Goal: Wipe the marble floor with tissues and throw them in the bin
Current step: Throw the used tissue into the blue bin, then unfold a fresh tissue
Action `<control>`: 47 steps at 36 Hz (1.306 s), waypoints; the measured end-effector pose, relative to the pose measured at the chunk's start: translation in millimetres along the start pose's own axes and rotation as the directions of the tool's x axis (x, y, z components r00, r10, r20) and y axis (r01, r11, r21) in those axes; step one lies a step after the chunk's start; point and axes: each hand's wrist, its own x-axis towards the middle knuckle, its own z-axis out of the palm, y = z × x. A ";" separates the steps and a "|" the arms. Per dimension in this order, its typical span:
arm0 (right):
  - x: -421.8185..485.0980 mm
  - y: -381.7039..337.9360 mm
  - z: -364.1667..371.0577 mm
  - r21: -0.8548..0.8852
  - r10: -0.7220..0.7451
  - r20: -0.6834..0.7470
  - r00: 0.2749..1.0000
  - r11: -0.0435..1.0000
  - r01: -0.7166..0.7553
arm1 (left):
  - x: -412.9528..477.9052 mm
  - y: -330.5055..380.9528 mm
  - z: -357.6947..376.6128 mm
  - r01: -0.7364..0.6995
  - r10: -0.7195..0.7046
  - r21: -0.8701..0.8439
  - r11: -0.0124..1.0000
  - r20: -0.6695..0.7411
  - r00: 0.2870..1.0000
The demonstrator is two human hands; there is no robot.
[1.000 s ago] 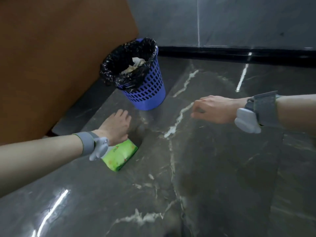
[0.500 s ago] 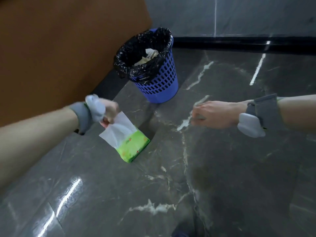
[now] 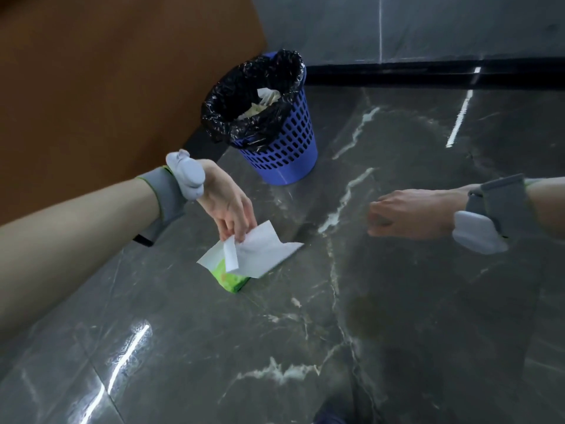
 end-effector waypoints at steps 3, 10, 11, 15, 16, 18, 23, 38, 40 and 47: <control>-5.3 5.7 -1.6 -0.002 0.006 0.001 1.000 1.000 -0.006 | 14.8 -12.5 -0.9 0.055 -0.063 -0.092 0.994 -0.092 0.994; -8.4 12.1 -5.8 0.013 0.022 0.006 1.000 1.000 -0.022 | 47.8 -51.6 3.0 0.383 -0.227 0.092 0.919 -0.670 0.707; -8.2 13.0 -6.1 0.012 0.020 0.007 1.000 1.000 -0.020 | 48.5 -54.9 4.4 0.387 -0.240 0.068 0.920 -0.683 0.690; -8.7 14.0 -3.8 0.007 0.016 0.030 0.999 1.000 -0.016 | 59.7 -61.0 10.6 0.395 -0.211 0.073 0.916 -0.750 0.627; -9.2 13.4 -3.5 0.008 0.018 0.035 0.999 1.000 -0.018 | 62.1 -61.2 10.3 0.404 -0.209 0.079 0.911 -0.757 0.619; -8.6 12.2 -4.3 0.004 0.016 0.034 0.999 1.000 -0.016 | 57.8 -62.0 5.9 0.415 -0.220 0.079 0.907 -0.751 0.623; -5.2 9.9 -1.1 -0.009 0.004 0.041 0.999 1.000 -0.004 | 2.6 -48.4 -33.7 0.363 -0.150 0.111 0.925 -0.771 0.618; -13.6 13.2 0.1 0.558 0.170 -0.315 0.934 0.829 0.037 | -42.1 157.3 24.3 -0.017 0.421 0.523 0.852 -0.666 0.616; -18.0 15.1 -2.5 0.604 0.231 -0.322 0.918 0.797 0.012 | -37.3 164.8 28.6 -0.061 0.481 0.555 0.830 -0.655 0.583; -37.1 27.3 -1.5 0.525 0.349 -0.405 0.845 0.845 -0.097 | -24.8 168.3 31.2 -0.204 0.501 0.469 0.860 -0.693 0.519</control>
